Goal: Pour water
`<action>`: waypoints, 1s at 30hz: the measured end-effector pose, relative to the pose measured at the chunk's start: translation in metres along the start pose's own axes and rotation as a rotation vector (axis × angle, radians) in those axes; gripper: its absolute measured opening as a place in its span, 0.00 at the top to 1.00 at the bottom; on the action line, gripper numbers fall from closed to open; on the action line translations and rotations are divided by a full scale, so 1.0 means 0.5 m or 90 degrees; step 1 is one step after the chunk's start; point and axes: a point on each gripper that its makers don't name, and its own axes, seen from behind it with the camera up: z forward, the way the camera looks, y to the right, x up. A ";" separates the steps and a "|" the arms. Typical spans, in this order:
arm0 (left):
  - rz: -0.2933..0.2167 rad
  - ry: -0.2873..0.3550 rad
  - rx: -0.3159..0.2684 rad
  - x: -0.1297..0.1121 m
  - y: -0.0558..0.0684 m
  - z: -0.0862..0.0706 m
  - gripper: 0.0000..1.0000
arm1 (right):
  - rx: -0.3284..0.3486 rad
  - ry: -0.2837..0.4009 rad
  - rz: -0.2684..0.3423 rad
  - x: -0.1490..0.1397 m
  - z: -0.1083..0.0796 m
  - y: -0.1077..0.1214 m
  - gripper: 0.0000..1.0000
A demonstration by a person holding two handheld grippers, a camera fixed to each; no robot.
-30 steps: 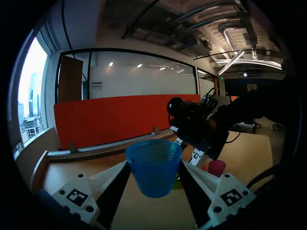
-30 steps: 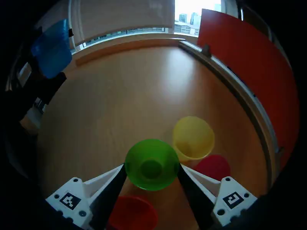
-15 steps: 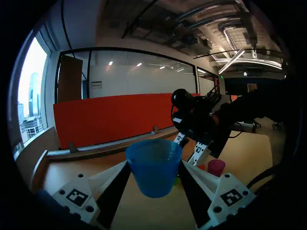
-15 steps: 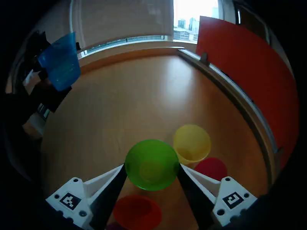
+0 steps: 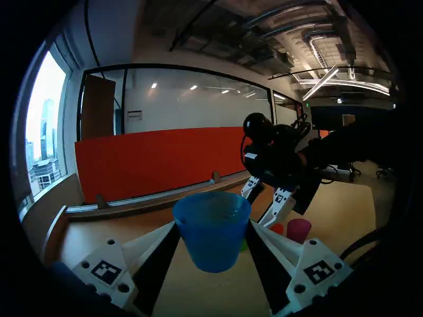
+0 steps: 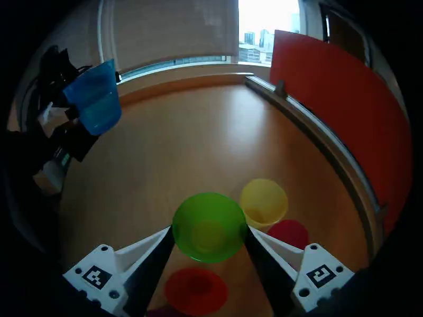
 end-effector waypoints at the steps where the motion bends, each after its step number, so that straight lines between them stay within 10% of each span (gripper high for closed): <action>1: 0.000 0.000 0.000 0.000 0.000 0.000 0.18 | 0.000 0.003 0.001 0.001 -0.002 -0.001 0.07; 30: -0.008 -0.013 0.003 -0.005 0.004 -0.001 0.17 | -0.023 0.138 0.014 0.063 -0.072 -0.023 0.07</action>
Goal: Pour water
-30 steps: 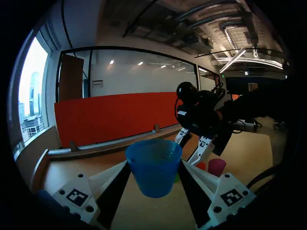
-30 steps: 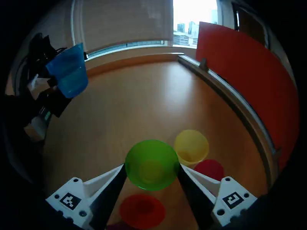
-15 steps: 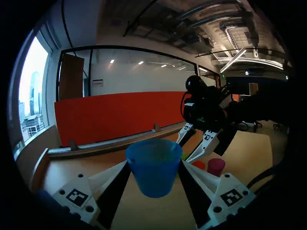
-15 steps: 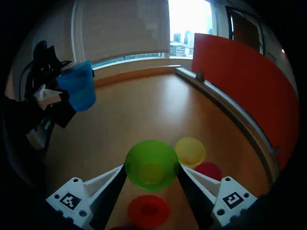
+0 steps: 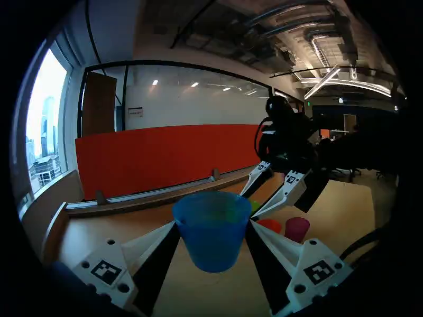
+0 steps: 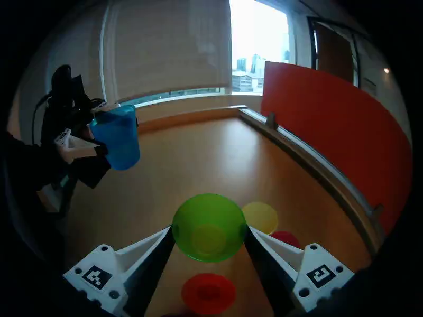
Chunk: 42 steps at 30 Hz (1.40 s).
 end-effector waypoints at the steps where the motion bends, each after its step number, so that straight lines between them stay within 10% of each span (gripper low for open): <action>1: -0.001 0.000 0.000 0.000 -0.001 0.000 0.17 | -0.001 0.003 0.000 0.001 -0.001 0.000 0.07; 42: 0.000 -0.005 -0.005 0.012 0.024 0.012 0.18 | -0.034 0.203 -0.012 0.097 -0.097 -0.015 0.07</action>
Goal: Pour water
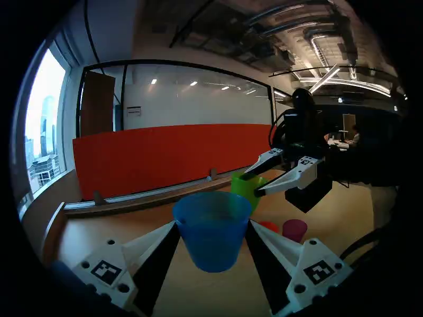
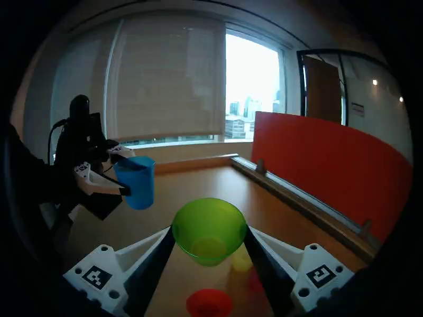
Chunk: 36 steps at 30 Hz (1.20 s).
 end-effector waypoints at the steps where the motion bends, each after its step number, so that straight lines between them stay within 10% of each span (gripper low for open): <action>1: 0.000 0.000 0.000 0.000 0.001 0.000 0.18 | 0.000 0.004 0.000 0.002 -0.001 -0.001 0.07; 36: -0.003 0.001 -0.019 0.006 0.029 0.017 0.18 | -0.012 0.126 0.018 0.062 -0.033 -0.015 0.07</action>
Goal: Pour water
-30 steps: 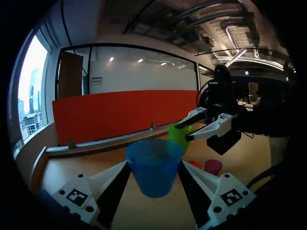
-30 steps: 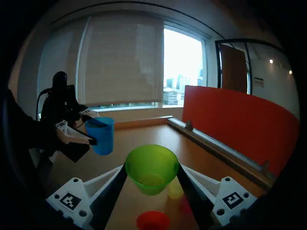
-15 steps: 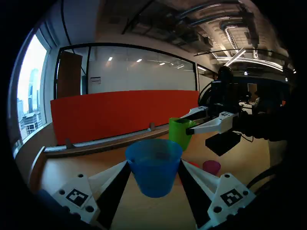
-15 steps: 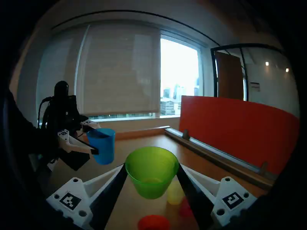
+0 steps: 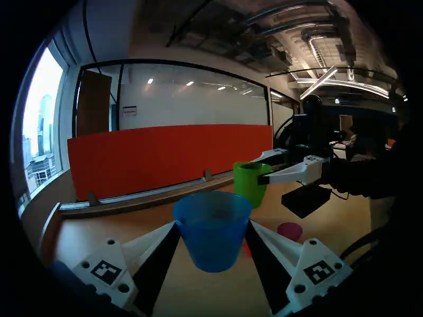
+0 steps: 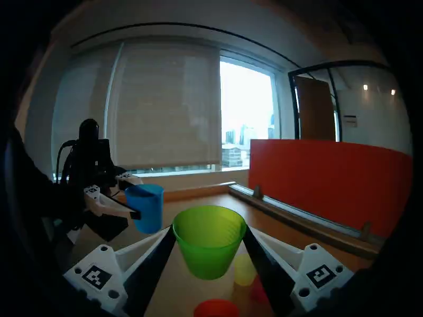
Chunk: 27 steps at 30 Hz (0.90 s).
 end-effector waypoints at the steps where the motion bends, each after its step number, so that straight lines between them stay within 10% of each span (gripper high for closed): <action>1: 0.000 0.000 -0.001 0.001 0.001 0.001 0.18 | -0.001 0.000 -0.001 0.000 -0.001 0.000 0.07; 27: 0.028 0.004 -0.011 0.024 0.016 0.011 0.18 | 0.021 -0.018 -0.014 -0.030 -0.034 -0.031 0.07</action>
